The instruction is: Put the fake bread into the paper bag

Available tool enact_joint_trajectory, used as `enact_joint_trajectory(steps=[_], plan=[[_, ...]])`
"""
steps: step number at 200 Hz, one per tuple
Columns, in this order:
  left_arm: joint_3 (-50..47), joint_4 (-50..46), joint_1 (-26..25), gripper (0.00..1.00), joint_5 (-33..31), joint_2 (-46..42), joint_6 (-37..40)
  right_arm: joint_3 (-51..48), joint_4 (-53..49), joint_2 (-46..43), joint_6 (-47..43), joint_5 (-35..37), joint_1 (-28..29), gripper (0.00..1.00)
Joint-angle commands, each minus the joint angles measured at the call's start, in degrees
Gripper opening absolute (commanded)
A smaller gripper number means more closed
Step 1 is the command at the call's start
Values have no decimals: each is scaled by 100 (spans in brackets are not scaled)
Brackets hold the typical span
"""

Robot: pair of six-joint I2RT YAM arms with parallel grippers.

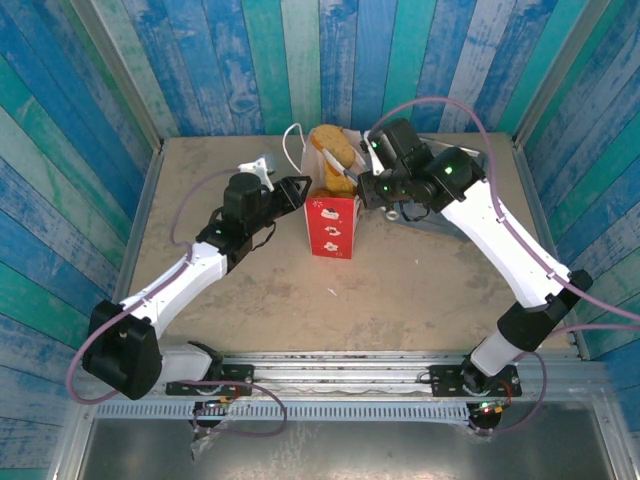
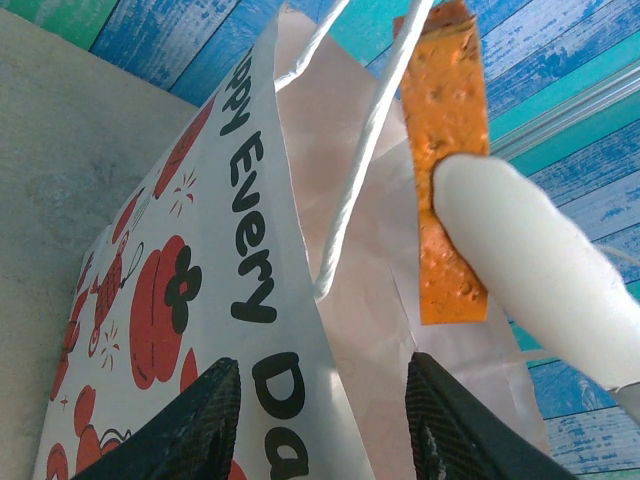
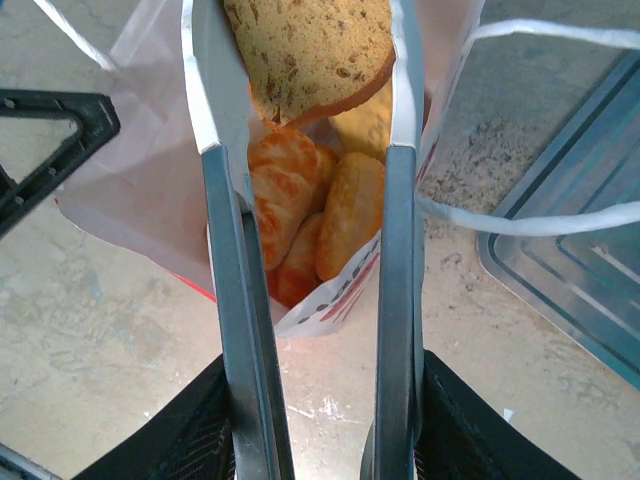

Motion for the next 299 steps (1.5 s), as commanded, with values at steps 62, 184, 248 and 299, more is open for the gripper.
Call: enact_joint_trajectory(steps=[62,184,248,299], plan=[[35,-225,-37,48,-174,-19,214,123,-295,194,-180,162,35,49],[-18,-245,-33,48,-258,-86,222,293,-287,121,-138,356,34,59],[-62,-194,-33,72,-173,-480,255,744,128,-244,-301,309,37,57],[-90,-641,-24,86,-715,-1173,546,399,604,-1170,-289,685,30,57]])
